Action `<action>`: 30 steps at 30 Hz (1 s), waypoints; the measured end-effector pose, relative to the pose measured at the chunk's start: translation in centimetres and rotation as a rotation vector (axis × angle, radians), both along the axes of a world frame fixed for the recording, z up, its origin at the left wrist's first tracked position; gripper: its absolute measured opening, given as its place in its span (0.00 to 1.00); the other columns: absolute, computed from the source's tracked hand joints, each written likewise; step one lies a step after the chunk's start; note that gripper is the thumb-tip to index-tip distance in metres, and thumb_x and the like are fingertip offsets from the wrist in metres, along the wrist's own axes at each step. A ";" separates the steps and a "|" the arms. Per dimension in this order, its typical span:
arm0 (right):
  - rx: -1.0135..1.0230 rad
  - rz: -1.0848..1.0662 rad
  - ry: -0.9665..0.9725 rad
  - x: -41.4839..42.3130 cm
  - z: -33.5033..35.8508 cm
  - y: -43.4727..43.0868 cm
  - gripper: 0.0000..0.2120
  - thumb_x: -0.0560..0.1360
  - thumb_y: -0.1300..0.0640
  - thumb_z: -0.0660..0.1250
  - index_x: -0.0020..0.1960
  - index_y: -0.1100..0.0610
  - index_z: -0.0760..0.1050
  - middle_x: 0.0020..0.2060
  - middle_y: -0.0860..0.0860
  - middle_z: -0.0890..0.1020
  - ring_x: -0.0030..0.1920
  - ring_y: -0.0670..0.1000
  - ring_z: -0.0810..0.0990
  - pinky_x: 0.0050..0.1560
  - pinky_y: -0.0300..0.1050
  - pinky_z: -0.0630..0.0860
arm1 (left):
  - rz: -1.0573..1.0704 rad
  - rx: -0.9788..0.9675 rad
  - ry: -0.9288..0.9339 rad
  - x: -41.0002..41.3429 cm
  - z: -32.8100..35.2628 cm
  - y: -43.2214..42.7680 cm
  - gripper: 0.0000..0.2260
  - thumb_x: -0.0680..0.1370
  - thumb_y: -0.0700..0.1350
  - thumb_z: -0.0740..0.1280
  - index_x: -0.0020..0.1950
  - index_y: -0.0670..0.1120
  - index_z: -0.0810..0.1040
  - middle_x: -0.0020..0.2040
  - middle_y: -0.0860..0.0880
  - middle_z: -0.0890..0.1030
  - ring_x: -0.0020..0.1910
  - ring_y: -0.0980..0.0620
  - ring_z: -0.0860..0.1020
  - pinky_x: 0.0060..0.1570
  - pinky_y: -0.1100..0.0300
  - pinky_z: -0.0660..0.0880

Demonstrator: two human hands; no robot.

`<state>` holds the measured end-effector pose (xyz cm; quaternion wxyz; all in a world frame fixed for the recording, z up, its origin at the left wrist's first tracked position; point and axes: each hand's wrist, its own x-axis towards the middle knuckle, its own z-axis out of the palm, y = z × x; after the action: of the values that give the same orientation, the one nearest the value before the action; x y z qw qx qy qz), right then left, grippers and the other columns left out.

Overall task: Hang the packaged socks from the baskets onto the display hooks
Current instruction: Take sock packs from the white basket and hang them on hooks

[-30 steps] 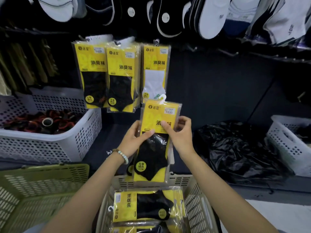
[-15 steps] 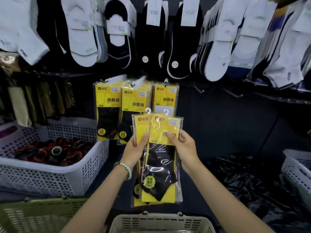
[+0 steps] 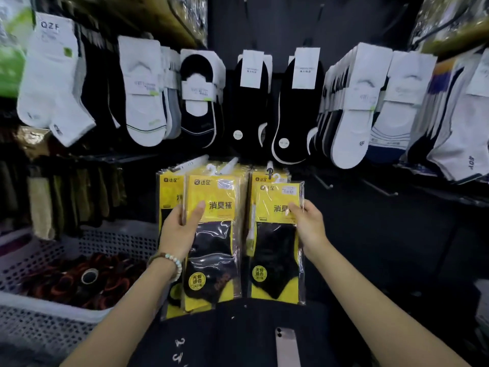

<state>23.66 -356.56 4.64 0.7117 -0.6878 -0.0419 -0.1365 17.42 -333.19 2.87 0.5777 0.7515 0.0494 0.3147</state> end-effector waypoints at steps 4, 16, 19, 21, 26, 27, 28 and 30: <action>-0.065 0.002 -0.046 2.6 0.5 0.8 0.05 0.79 0.61 0.63 0.48 0.55 0.77 0.47 0.52 0.84 0.48 0.50 0.82 0.52 0.45 0.78 | 0.004 -0.005 -0.010 0.9 0.7 0.8 0.26 0.70 0.65 0.61 0.57 0.46 0.75 0.39 0.53 0.77 0.39 0.59 0.76 0.41 0.64 0.73; 0.032 -0.298 0.266 6.4 -3.4 0.3 0.08 0.75 0.58 0.69 0.52 0.60 0.78 0.51 0.57 0.82 0.49 0.55 0.80 0.53 0.50 0.79 | -0.057 -0.031 0.023 1.0 -0.3 0.8 0.12 0.72 0.62 0.62 0.52 0.60 0.73 0.45 0.61 0.78 0.43 0.66 0.75 0.38 0.71 0.65; 0.031 -0.085 0.151 3.3 -3.0 1.1 0.07 0.77 0.56 0.67 0.53 0.57 0.78 0.49 0.54 0.82 0.46 0.50 0.81 0.43 0.40 0.79 | -0.079 -0.033 0.041 0.6 -0.5 0.2 0.09 0.72 0.62 0.62 0.49 0.61 0.74 0.43 0.60 0.79 0.41 0.65 0.76 0.37 0.72 0.65; -0.020 0.103 0.080 0.5 -2.1 2.2 0.06 0.77 0.54 0.66 0.52 0.53 0.78 0.50 0.51 0.82 0.48 0.47 0.82 0.43 0.35 0.79 | -0.106 -0.043 0.048 0.3 -0.5 -0.8 0.09 0.73 0.61 0.62 0.50 0.59 0.74 0.42 0.59 0.79 0.39 0.66 0.77 0.35 0.73 0.67; -0.056 0.238 -0.029 -4.4 -1.0 4.1 0.11 0.70 0.48 0.73 0.50 0.46 0.76 0.48 0.44 0.82 0.50 0.43 0.81 0.46 0.34 0.77 | -0.179 -0.129 0.026 -0.9 0.3 -3.8 0.09 0.71 0.60 0.65 0.48 0.60 0.73 0.40 0.66 0.79 0.37 0.75 0.75 0.32 0.78 0.69; -0.040 0.210 -0.035 -4.9 -0.9 4.2 0.12 0.69 0.49 0.74 0.50 0.49 0.76 0.47 0.47 0.82 0.51 0.45 0.80 0.49 0.37 0.77 | -0.184 -0.137 0.027 -1.1 0.3 -4.3 0.14 0.68 0.63 0.66 0.50 0.59 0.74 0.42 0.65 0.79 0.40 0.72 0.76 0.36 0.75 0.70; -0.021 0.193 -0.036 -5.4 -0.7 4.2 0.14 0.69 0.49 0.75 0.50 0.54 0.77 0.48 0.53 0.83 0.52 0.50 0.81 0.53 0.43 0.78 | -0.188 -0.143 0.027 -1.2 0.3 -4.6 0.20 0.65 0.64 0.67 0.53 0.58 0.75 0.45 0.62 0.80 0.44 0.68 0.77 0.42 0.71 0.72; 0.008 0.182 -0.028 -6.2 -0.3 3.9 0.21 0.69 0.51 0.75 0.52 0.66 0.76 0.51 0.65 0.79 0.50 0.58 0.81 0.60 0.56 0.76 | -0.186 -0.167 0.031 -1.5 0.3 -5.2 0.28 0.60 0.65 0.70 0.56 0.54 0.76 0.48 0.58 0.81 0.48 0.61 0.79 0.48 0.63 0.75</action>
<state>17.49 -352.61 4.35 0.7232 -0.6764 -0.1133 -0.0811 15.97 -338.42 3.19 0.6643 0.7069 0.0144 0.2426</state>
